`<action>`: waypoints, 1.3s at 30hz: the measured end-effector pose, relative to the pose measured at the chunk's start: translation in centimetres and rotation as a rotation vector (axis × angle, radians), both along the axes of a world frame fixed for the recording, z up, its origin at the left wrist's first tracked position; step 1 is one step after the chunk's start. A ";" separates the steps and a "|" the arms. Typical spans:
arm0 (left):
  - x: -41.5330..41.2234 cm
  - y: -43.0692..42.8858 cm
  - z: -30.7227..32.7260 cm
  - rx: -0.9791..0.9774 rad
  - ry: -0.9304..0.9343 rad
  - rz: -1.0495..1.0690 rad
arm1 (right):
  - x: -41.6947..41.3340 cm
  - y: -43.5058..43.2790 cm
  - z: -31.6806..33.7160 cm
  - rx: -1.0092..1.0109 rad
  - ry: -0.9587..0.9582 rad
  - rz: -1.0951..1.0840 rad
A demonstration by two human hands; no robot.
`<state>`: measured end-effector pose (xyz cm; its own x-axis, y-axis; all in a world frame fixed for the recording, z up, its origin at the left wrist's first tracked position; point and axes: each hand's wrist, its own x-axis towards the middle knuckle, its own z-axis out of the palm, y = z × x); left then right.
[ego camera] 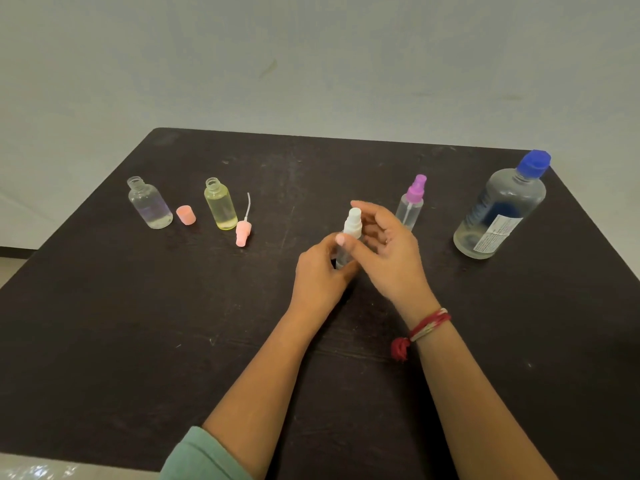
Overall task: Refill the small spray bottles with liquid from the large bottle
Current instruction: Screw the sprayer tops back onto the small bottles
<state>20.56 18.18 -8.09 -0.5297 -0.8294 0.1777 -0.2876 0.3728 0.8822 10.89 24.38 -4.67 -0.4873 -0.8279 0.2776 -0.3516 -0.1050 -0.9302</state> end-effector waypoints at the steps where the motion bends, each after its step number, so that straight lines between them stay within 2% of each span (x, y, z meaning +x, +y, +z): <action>1: 0.0 0.0 0.1 0.002 0.002 -0.002 | -0.3 0.1 0.2 0.026 -0.025 0.063; 4: -0.1 0.0 0.4 0.020 0.007 -0.018 | -1.1 0.3 1.0 0.082 -0.013 0.111; 9: 0.0 0.1 0.4 0.010 0.002 -0.016 | 0.0 -0.3 1.0 0.014 0.027 -0.083; 15: -0.1 0.1 0.3 0.009 -0.010 -0.006 | -1.1 0.2 1.3 0.154 -0.009 0.143; 19: 0.0 0.1 0.5 0.020 0.002 -0.025 | -0.2 -0.2 1.1 0.064 0.011 -0.062; 21: 0.0 0.1 0.5 0.031 0.003 -0.035 | 0.1 -0.2 1.0 0.040 -0.004 -0.087; 24: 0.0 -0.1 0.4 0.036 -0.002 -0.037 | -0.5 0.2 1.2 0.090 -0.114 0.103; 26: 0.0 -0.3 0.3 0.046 -0.001 -0.054 | -1.3 0.5 1.4 0.137 -0.100 0.176; 29: -0.2 -0.3 0.3 0.053 -0.001 -0.075 | -1.3 0.4 1.5 0.096 -0.019 0.059; 32: -0.3 0.0 0.3 0.036 -0.013 -0.050 | 0.0 0.0 0.9 -0.002 -0.025 -0.183; 34: -0.3 0.1 0.3 0.024 -0.017 -0.050 | 0.3 0.0 0.5 -0.033 -0.026 -0.264; 36: 0.0 -0.2 0.3 0.033 0.000 -0.084 | -0.2 0.1 0.2 -0.032 -0.048 -0.181; 39: 0.3 -0.9 0.4 0.075 -0.014 -0.160 | -1.0 0.4 0.2 0.044 -0.037 0.104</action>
<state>20.90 17.27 -7.67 -0.6578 -0.7450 0.1104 -0.2424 0.3482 0.9055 9.85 24.82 -4.51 -0.4071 -0.8856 0.2234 -0.3058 -0.0983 -0.9470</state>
